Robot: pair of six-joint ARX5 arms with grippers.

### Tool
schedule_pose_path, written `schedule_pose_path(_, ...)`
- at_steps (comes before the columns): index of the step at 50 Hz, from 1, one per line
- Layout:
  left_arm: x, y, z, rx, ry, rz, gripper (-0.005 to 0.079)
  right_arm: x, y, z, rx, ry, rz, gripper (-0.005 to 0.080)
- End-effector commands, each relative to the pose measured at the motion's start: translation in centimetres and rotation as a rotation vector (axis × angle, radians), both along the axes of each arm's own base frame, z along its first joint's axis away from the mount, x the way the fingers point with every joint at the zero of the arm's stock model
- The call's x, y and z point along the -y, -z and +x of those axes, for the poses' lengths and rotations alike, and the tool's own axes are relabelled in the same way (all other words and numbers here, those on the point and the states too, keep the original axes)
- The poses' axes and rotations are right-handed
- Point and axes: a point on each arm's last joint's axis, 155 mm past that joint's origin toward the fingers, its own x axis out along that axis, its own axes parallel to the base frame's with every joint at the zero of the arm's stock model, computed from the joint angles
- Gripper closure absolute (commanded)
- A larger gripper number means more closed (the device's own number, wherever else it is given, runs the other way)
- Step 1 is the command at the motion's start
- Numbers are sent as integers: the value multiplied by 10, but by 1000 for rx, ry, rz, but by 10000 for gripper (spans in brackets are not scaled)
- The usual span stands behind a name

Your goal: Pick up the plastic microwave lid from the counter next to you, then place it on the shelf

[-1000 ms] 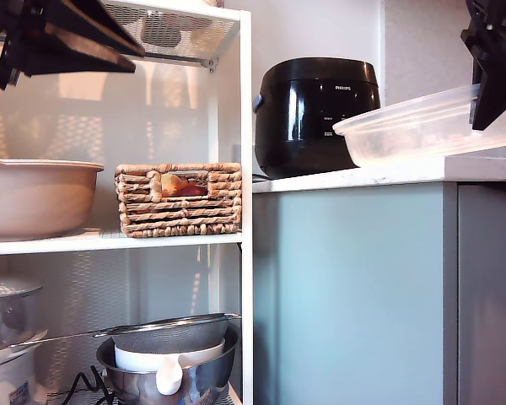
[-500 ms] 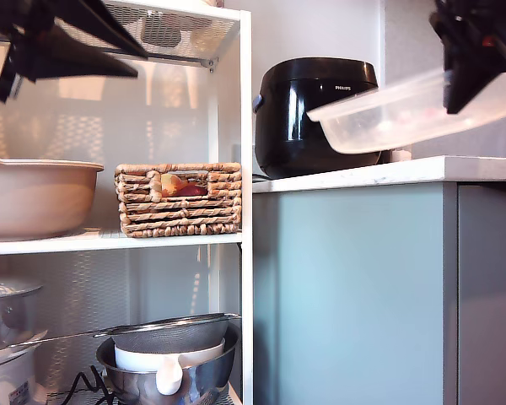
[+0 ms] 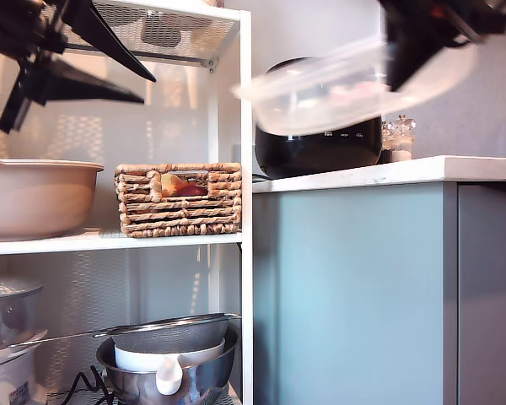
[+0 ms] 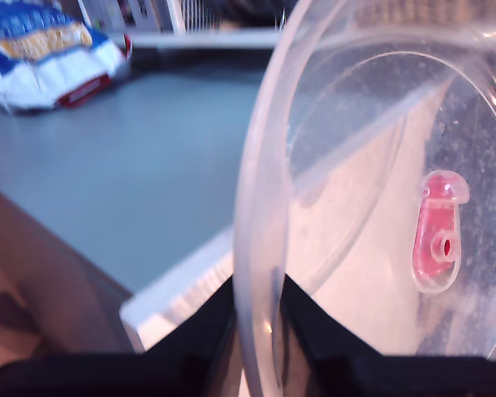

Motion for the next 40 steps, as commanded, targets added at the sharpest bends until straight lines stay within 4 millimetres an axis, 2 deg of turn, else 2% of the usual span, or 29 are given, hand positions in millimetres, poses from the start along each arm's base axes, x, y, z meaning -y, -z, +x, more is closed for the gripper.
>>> schedule_pose_path(1,6,-1,2,-17,5,-18,418,-9,-14,-2,39,-15,41,765)
schedule_pose_path(5,11,-3,1,-20,10,-37,363,-15,-14,-7,37,-38,41,765)
schedule_pose_path(9,16,-10,1,-11,16,-62,351,-18,-13,-9,36,-45,41,765)
schedule_pose_path(23,30,-24,-5,-3,42,-111,350,-20,-13,-10,36,-54,39,765)
schedule_pose_path(40,37,-36,-6,25,49,-143,350,-41,-11,-27,29,-136,31,765)
